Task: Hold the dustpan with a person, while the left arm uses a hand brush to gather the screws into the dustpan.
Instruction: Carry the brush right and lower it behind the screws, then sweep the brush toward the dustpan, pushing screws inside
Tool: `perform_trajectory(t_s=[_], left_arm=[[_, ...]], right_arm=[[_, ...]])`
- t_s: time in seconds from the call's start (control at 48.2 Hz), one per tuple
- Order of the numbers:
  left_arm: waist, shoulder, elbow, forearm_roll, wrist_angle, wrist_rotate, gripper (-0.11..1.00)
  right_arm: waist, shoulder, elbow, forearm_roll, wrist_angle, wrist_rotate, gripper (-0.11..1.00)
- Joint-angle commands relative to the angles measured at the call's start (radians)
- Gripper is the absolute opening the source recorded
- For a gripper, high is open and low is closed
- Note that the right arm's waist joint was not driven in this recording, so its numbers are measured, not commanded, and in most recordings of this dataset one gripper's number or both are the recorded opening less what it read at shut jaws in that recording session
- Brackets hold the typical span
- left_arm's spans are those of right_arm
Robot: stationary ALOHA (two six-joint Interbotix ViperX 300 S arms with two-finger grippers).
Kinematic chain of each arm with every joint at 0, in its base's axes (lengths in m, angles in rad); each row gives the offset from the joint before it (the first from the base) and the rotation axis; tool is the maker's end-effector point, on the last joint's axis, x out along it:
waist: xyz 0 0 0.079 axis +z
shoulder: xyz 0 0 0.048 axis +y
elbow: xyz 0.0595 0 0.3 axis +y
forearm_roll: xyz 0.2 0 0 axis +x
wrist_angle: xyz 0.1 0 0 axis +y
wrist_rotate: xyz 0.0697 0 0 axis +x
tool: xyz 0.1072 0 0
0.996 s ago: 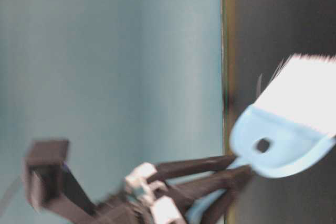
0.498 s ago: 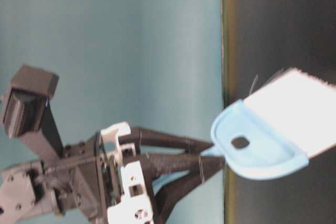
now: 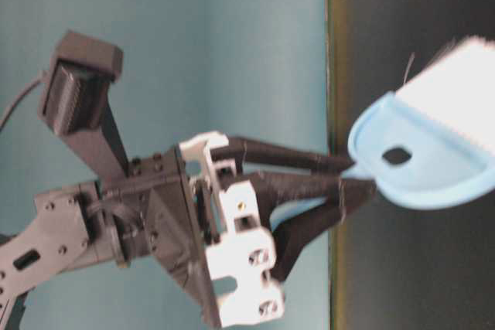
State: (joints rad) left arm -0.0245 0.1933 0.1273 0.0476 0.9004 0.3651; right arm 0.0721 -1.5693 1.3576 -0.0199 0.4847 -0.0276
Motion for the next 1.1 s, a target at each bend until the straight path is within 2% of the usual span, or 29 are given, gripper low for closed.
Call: perform_trajectory(t_s=[0.0,0.145,0.456,0.747,1.079], left_arm=[[-0.009,0.020,-0.028,0.002,-0.057,-0.002,0.30],[-0.011,0.071,-0.035,0.000,-0.109,0.000,0.30],[-0.034,0.198,-0.150,0.000,-0.095,-0.003,0.30],[-0.058,0.293,-0.307,0.002,-0.100,0.008,0.30],[-0.075,0.385,-0.483,0.002,-0.110,0.055,0.30]], right_arm=[[0.000,0.005,-0.011,-0.002,-0.005,-0.005,-0.01],[0.000,0.005,-0.011,-0.002,-0.006,-0.005,-0.01],[0.000,0.005,-0.011,-0.002,-0.006,-0.005,-0.01],[0.000,0.005,-0.012,-0.002,-0.006,-0.005,-0.01],[0.000,0.005,-0.012,-0.002,-0.005,-0.005,-0.01]])
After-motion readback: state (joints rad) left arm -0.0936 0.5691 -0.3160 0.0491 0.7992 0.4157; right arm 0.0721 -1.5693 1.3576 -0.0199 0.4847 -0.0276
